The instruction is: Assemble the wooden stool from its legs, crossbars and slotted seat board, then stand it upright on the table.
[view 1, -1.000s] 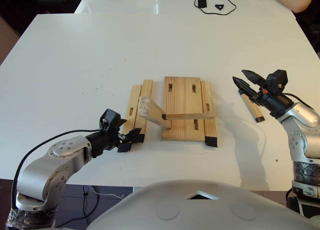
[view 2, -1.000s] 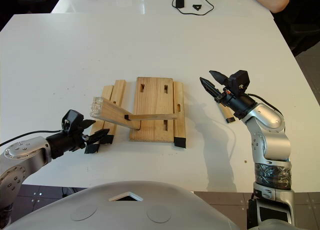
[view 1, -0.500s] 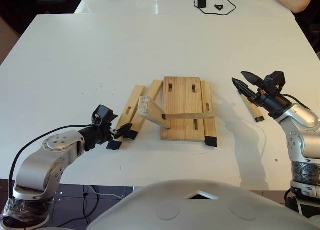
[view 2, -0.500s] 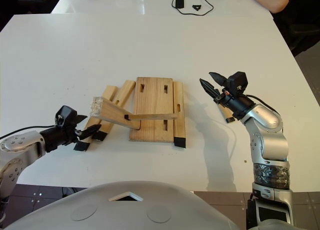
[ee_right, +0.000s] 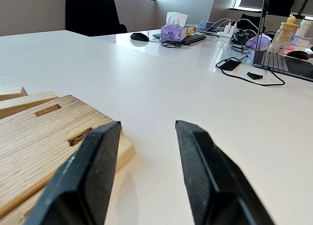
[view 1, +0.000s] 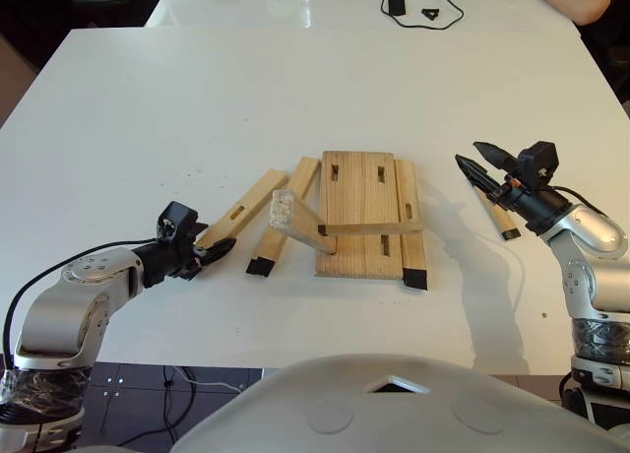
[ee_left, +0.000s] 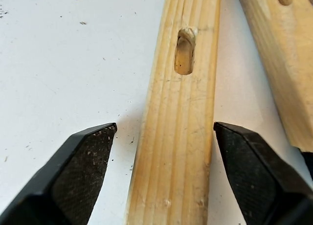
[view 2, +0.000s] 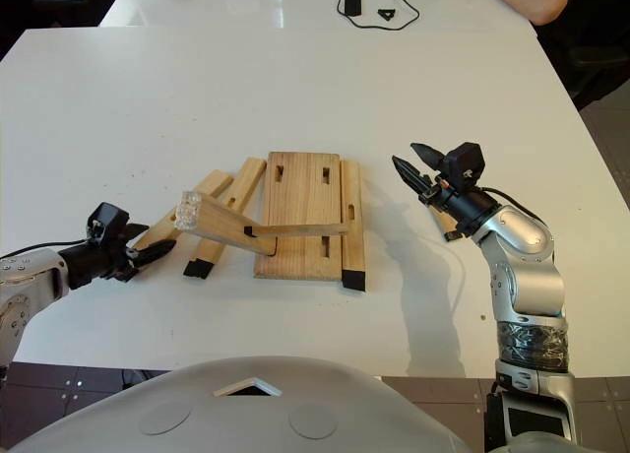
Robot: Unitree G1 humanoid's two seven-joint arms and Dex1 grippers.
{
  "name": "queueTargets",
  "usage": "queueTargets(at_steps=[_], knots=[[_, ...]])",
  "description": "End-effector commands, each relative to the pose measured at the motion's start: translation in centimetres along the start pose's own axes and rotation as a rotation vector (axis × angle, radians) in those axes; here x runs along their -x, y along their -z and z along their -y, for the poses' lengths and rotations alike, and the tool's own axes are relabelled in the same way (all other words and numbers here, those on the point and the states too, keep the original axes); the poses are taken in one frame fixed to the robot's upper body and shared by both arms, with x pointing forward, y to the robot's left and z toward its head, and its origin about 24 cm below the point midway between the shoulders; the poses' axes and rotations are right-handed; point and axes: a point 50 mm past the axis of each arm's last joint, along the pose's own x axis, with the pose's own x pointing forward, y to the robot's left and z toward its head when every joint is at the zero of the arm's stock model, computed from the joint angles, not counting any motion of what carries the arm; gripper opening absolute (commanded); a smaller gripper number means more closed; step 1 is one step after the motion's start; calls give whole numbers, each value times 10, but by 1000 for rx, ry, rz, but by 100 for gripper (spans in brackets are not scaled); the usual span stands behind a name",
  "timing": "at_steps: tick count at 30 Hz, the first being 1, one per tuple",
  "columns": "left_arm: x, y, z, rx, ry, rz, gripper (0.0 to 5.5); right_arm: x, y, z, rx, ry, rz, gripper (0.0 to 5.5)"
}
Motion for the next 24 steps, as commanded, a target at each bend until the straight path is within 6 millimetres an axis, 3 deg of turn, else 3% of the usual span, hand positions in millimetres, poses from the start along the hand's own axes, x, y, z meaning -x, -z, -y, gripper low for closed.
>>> queueTargets(at_steps=[1,8,14,18,24], knots=[[-2,6,-2,-6,4,-33,370,-1,1,0,13,7,-6,204],[-4,-5,-3,1,-3,44,273,-3,-2,3,20,15,0,204],[-4,-29,-10,-55,-56,134,201,-8,-10,5,24,11,27,204],[5,-76,-1,-60,1,347,201,-14,-26,10,10,14,97,204],[45,-154,24,-66,189,740,201,-26,-76,13,-130,-23,323,204]])
